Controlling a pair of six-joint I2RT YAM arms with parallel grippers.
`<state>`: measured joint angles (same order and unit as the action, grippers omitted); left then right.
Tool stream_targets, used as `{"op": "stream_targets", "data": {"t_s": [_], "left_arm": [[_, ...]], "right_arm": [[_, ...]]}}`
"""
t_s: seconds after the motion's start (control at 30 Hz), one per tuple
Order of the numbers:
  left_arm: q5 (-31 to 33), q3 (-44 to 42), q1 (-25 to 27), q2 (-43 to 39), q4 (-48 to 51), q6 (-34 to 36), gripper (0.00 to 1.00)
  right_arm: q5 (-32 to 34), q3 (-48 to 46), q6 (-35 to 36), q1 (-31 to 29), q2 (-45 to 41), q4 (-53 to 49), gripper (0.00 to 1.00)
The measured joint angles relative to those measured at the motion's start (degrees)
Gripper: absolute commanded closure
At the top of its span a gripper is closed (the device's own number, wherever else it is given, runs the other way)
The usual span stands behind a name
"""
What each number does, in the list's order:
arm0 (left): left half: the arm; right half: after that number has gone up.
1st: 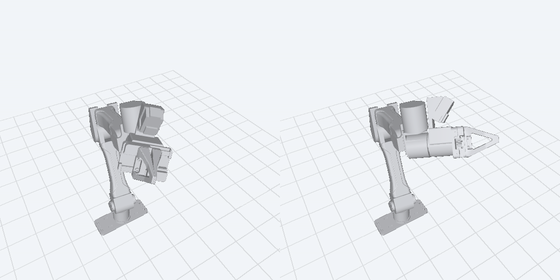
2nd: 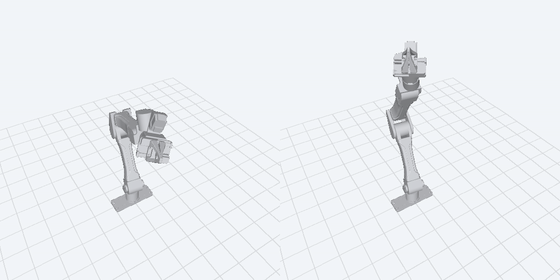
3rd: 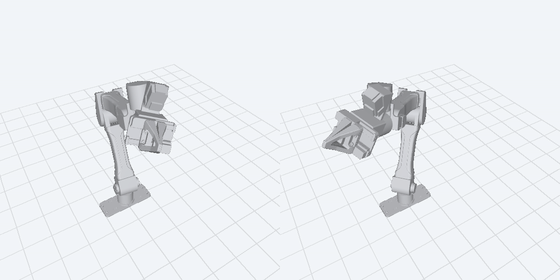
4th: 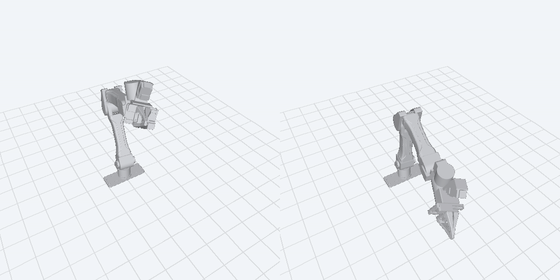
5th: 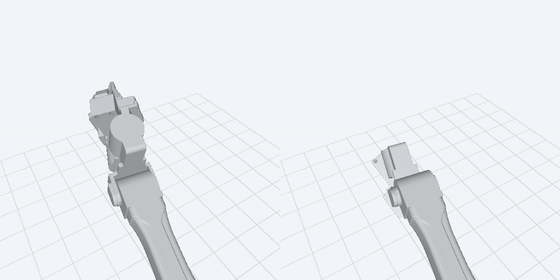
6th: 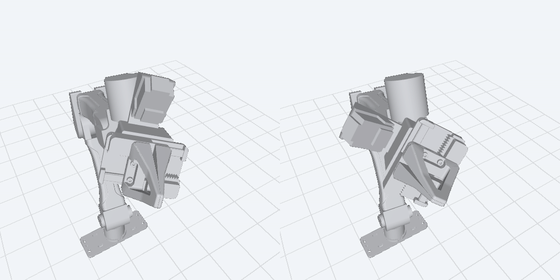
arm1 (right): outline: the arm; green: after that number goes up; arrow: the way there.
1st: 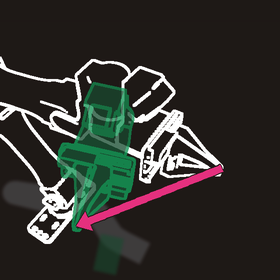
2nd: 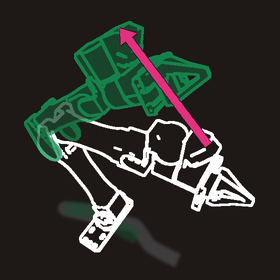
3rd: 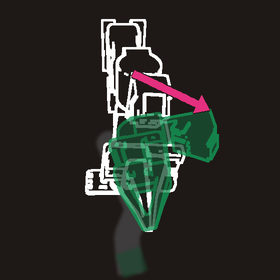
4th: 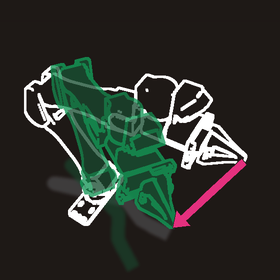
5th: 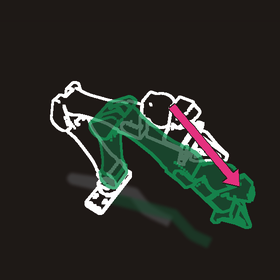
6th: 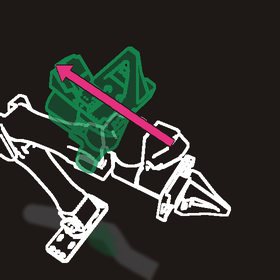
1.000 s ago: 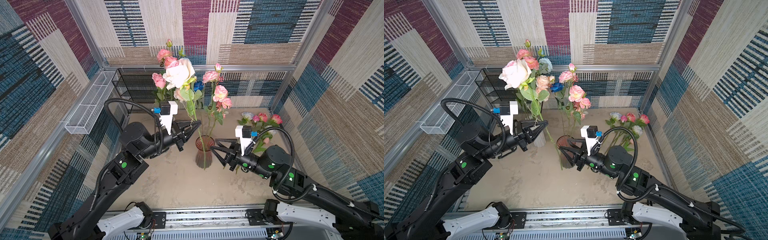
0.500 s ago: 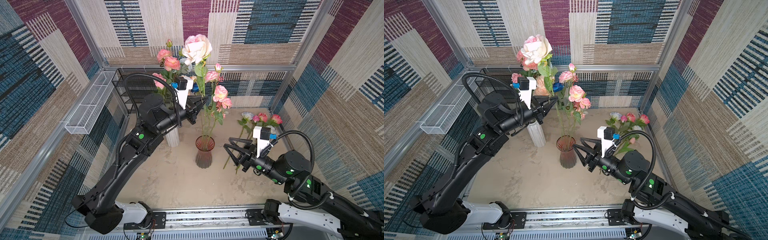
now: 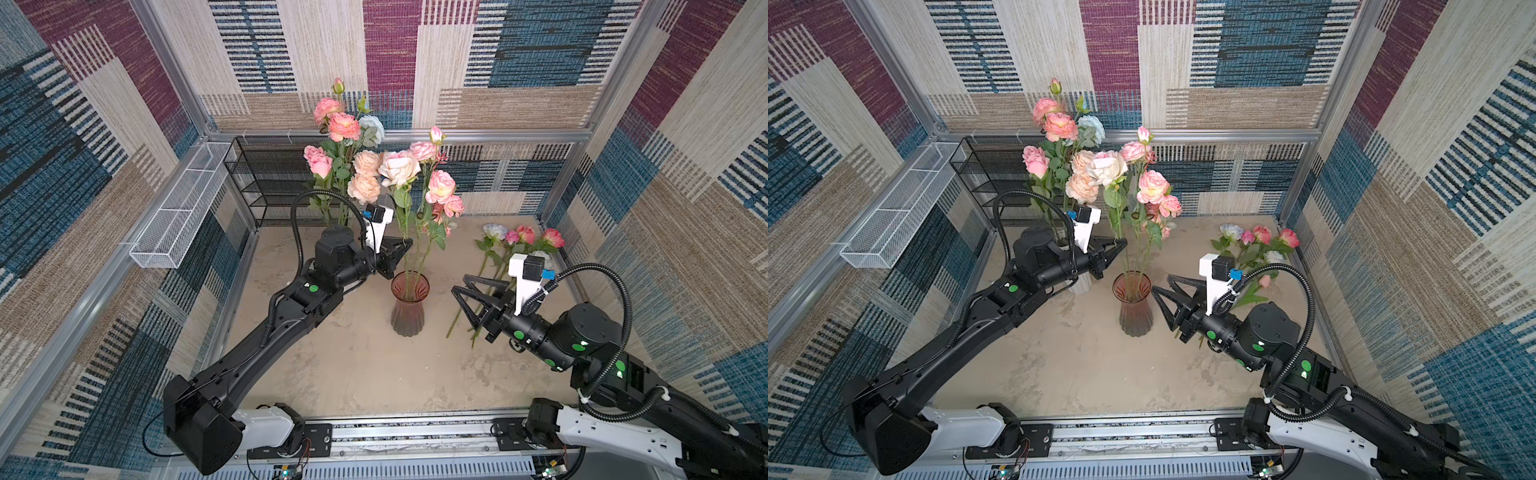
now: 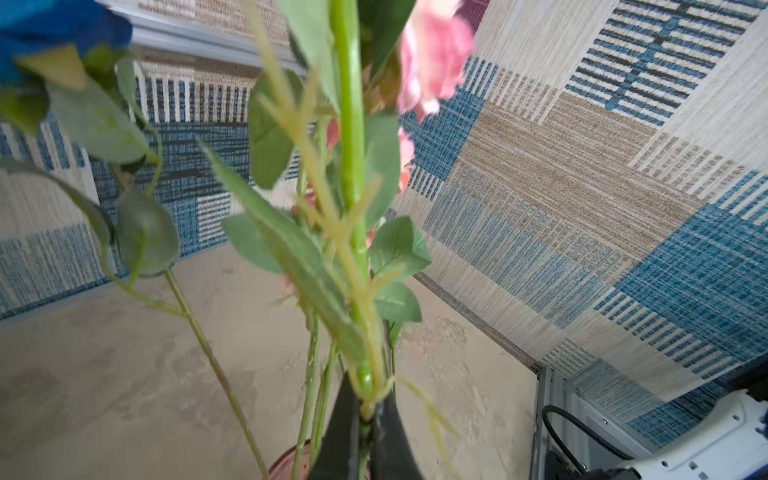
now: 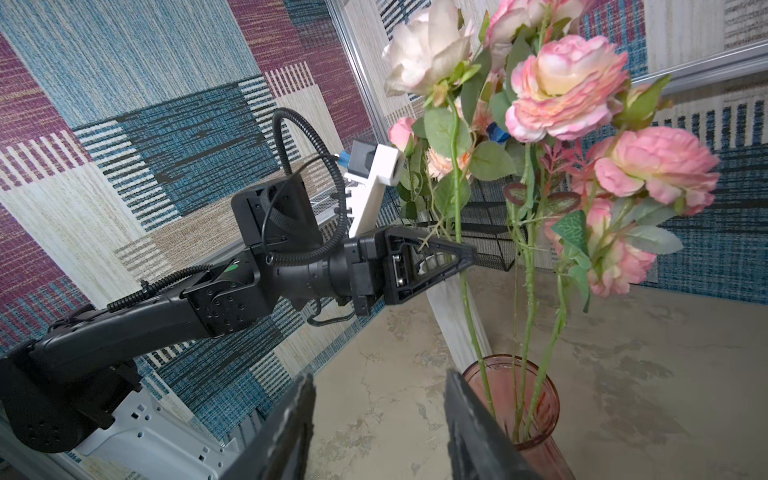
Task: Arrange the flowers into the vase
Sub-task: 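Lower the white rose into the white vase and open the left gripper, then grasp another white rose stem from the pile and lift it with the right gripper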
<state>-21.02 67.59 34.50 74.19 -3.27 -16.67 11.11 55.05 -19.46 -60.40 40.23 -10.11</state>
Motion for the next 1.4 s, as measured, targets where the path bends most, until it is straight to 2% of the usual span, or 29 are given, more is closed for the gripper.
{"op": "stream_targets", "data": {"t_s": [0.1, 0.2, 0.4, 0.57, 0.7, 0.77, 0.83, 1.0, 1.1, 1.27, 1.4], "left_arm": [[1.4, -4.1, 0.0, -1.0, -0.4, -2.2, 0.56], [2.0, -6.3, 0.0, -3.1, -0.3, -4.1, 0.41], [4.6, -6.4, 0.0, -8.6, 1.3, -6.1, 0.34], [7.6, -9.4, 0.0, -14.9, 2.8, -7.6, 0.34], [10.2, -14.7, 0.0, -21.6, 4.6, -9.0, 0.32], [11.1, -16.9, 0.0, -24.8, 4.7, -9.9, 0.31], [12.1, -18.4, 0.0, -27.4, 4.9, -10.6, 0.31], [13.7, -20.6, 0.0, -31.2, 5.7, -11.8, 0.30], [14.7, -22.3, 0.0, -33.1, 6.6, -12.7, 0.27], [15.1, -25.2, 0.0, -36.6, 7.4, -14.0, 0.20], [15.1, -26.9, 0.0, -38.8, 8.3, -14.9, 0.20]], "right_arm": [[0.3, -0.6, 0.0, 0.0, 0.2, 0.0, 0.45], [1.0, -0.9, 0.0, 0.0, 0.1, 0.0, 0.41], [2.0, -1.6, -0.6, 0.0, -0.4, 0.1, 0.34], [4.5, -3.6, -1.5, 0.0, -1.2, 0.1, 0.32], [8.4, -7.1, -2.7, 0.1, -1.2, -0.3, 0.45], [10.2, -9.0, -3.8, 1.4, -0.4, -1.1, 0.48], [9.5, -11.3, -4.8, 6.3, 1.1, -1.4, 0.50], [0.0, -18.0, -9.4, 27.6, 7.8, -2.2, 0.52], [-5.7, -18.3, -10.9, 35.8, 14.5, -1.3, 0.53], [-10.6, -17.4, -12.6, 45.8, 28.5, 1.4, 0.54], [-12.2, -13.2, -12.6, 49.3, 40.2, 3.2, 0.56]]}}
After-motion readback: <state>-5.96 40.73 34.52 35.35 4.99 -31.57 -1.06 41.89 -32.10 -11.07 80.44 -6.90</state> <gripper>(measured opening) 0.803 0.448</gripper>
